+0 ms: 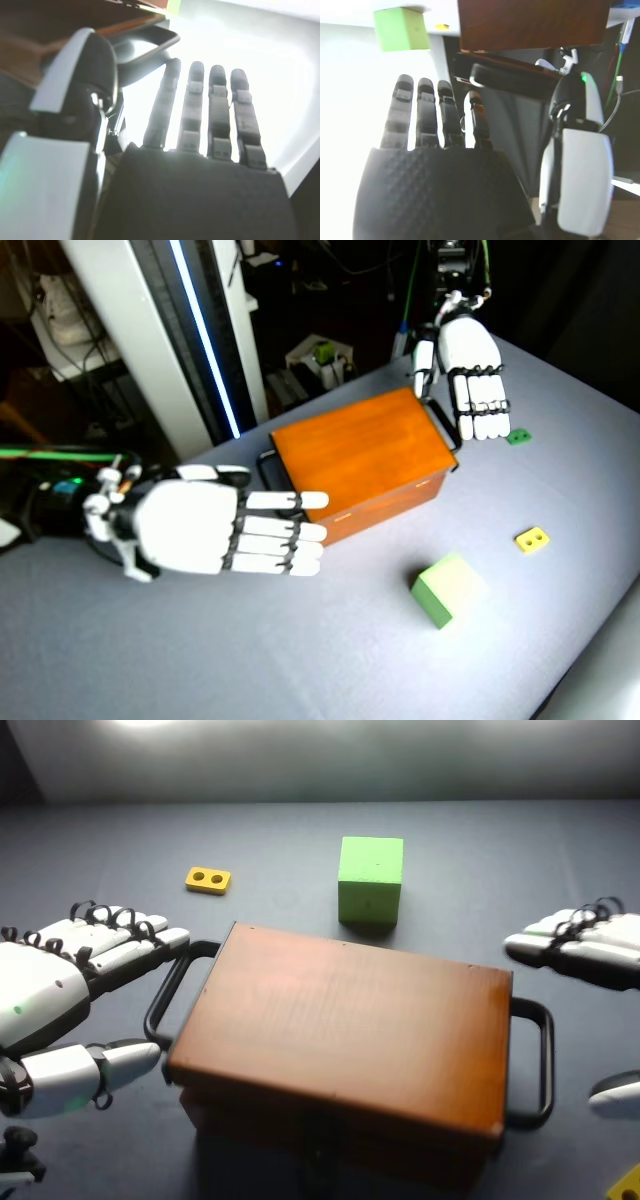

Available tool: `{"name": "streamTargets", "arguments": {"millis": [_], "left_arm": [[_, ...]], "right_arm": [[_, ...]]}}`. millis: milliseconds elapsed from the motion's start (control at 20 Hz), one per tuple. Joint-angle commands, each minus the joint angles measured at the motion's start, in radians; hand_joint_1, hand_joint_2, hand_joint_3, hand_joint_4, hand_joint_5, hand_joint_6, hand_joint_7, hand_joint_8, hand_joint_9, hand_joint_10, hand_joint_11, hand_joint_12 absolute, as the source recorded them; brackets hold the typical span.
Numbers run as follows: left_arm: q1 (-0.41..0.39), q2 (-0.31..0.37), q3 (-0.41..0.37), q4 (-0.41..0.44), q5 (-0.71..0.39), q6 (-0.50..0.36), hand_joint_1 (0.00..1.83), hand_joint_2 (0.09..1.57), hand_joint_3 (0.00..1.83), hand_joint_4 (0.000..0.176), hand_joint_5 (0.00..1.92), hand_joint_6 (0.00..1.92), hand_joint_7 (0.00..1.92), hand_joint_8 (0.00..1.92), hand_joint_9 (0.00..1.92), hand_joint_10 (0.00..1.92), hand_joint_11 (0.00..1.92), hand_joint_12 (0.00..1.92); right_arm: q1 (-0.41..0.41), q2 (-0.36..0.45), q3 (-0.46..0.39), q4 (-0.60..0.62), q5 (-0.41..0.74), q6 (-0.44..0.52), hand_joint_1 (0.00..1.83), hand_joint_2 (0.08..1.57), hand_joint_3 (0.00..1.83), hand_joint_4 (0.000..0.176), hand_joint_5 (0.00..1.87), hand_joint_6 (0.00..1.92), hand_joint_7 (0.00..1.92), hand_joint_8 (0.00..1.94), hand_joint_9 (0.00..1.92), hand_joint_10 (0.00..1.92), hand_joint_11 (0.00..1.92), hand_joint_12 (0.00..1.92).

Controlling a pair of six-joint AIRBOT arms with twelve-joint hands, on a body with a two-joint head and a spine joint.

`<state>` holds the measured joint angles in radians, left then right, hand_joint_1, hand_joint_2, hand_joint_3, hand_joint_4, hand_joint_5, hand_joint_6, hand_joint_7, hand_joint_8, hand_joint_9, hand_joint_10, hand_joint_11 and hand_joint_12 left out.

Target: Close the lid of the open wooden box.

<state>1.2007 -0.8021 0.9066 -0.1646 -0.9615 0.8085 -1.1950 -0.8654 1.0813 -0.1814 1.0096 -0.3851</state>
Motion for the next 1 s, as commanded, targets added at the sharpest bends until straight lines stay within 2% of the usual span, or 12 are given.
{"name": "streamTargets", "arguments": {"millis": [0, 50, 100, 150, 300, 450, 550, 650, 800, 850, 900, 950], "left_arm": [[-0.006, -0.002, -0.004, -0.012, -0.135, -0.007, 0.23, 1.42, 0.00, 0.000, 0.09, 0.00, 0.01, 0.00, 0.00, 0.00, 0.01, 0.02], [-0.004, -0.002, -0.004, -0.013, -0.135, -0.007, 0.24, 1.42, 0.00, 0.000, 0.10, 0.00, 0.01, 0.00, 0.00, 0.00, 0.01, 0.02], [0.000, -0.001, -0.006, -0.013, -0.135, -0.008, 0.25, 1.43, 0.00, 0.000, 0.10, 0.00, 0.01, 0.00, 0.00, 0.00, 0.00, 0.02], [0.003, -0.001, -0.007, -0.013, -0.136, -0.009, 0.27, 1.43, 0.00, 0.000, 0.11, 0.00, 0.02, 0.00, 0.00, 0.00, 0.00, 0.01], [0.009, 0.001, -0.010, -0.013, -0.152, -0.015, 0.21, 1.43, 0.00, 0.000, 0.10, 0.00, 0.02, 0.00, 0.00, 0.00, 0.01, 0.01], [0.008, 0.006, -0.009, -0.023, -0.199, -0.015, 0.27, 1.42, 0.00, 0.000, 0.08, 0.00, 0.03, 0.00, 0.01, 0.00, 0.00, 0.00], [-0.002, 0.010, -0.007, -0.041, -0.273, -0.015, 0.34, 1.42, 0.00, 0.000, 0.11, 0.01, 0.07, 0.01, 0.06, 0.01, 0.03, 0.02], [-0.019, 0.011, -0.007, -0.062, -0.389, -0.016, 0.23, 1.40, 0.00, 0.000, 0.14, 0.01, 0.12, 0.01, 0.10, 0.02, 0.07, 0.04], [-0.047, 0.005, -0.008, -0.079, -0.530, -0.016, 0.38, 1.39, 0.00, 0.000, 0.13, 0.00, 0.10, 0.00, 0.07, 0.00, 0.04, 0.06], [-0.060, 0.001, -0.007, -0.079, -0.570, -0.019, 0.37, 1.39, 0.00, 0.000, 0.12, 0.00, 0.08, 0.00, 0.03, 0.00, 0.01, 0.01], [-0.070, -0.002, -0.005, -0.079, -0.612, -0.021, 0.37, 1.39, 0.00, 0.000, 0.09, 0.00, 0.09, 0.00, 0.03, 0.00, 0.00, 0.00], [-0.078, -0.003, -0.003, -0.078, -0.654, -0.022, 0.31, 1.35, 0.00, 0.000, 0.11, 0.00, 0.07, 0.00, 0.03, 0.00, 0.01, 0.01]], "right_arm": [[0.000, 0.011, -0.009, 0.039, 0.154, 0.009, 0.49, 1.04, 0.01, 0.125, 0.00, 0.00, 0.00, 0.00, 0.00, 0.00, 0.00, 0.00], [-0.006, 0.022, -0.015, 0.042, 0.169, 0.009, 0.46, 1.05, 0.01, 0.122, 0.00, 0.00, 0.00, 0.00, 0.00, 0.00, 0.00, 0.00], [-0.008, 0.032, -0.020, 0.042, 0.177, 0.009, 0.45, 1.05, 0.01, 0.143, 0.00, 0.00, 0.00, 0.00, 0.00, 0.00, 0.00, 0.00], [-0.008, 0.038, -0.022, 0.042, 0.183, 0.009, 0.45, 1.05, 0.01, 0.150, 0.00, 0.00, 0.00, 0.00, 0.00, 0.00, 0.00, 0.00], [-0.008, 0.042, -0.023, 0.052, 0.214, 0.009, 0.45, 1.05, 0.01, 0.142, 0.00, 0.00, 0.00, 0.00, 0.00, 0.00, 0.00, 0.00], [-0.008, 0.042, -0.021, 0.073, 0.266, 0.006, 0.48, 1.07, 0.01, 0.169, 0.00, 0.00, 0.00, 0.00, 0.00, 0.00, 0.00, 0.00], [-0.008, 0.042, -0.018, 0.112, 0.324, -0.018, 0.44, 1.09, 0.01, 0.131, 0.00, 0.00, 0.00, 0.00, 0.00, 0.00, 0.00, 0.00], [-0.008, 0.037, -0.009, 0.158, 0.392, -0.041, 0.47, 1.09, 0.00, 0.150, 0.00, 0.00, 0.00, 0.00, 0.00, 0.00, 0.00, 0.00], [-0.005, 0.026, 0.002, 0.207, 0.488, -0.045, 0.38, 1.14, 0.01, 0.168, 0.00, 0.00, 0.00, 0.00, 0.00, 0.00, 0.00, 0.00], [0.000, 0.024, 0.001, 0.222, 0.522, -0.054, 0.39, 1.14, 0.01, 0.131, 0.00, 0.00, 0.00, 0.00, 0.00, 0.00, 0.05, 0.02], [0.007, 0.023, 0.001, 0.232, 0.551, -0.062, 0.40, 1.12, 0.00, 0.105, 0.01, 0.00, 0.00, 0.00, 0.00, 0.00, 0.07, 0.02], [0.021, 0.023, 0.001, 0.236, 0.579, -0.071, 0.41, 1.11, 0.00, 0.066, 0.06, 0.02, 0.00, 0.00, 0.01, 0.00, 0.09, 0.03]]}}
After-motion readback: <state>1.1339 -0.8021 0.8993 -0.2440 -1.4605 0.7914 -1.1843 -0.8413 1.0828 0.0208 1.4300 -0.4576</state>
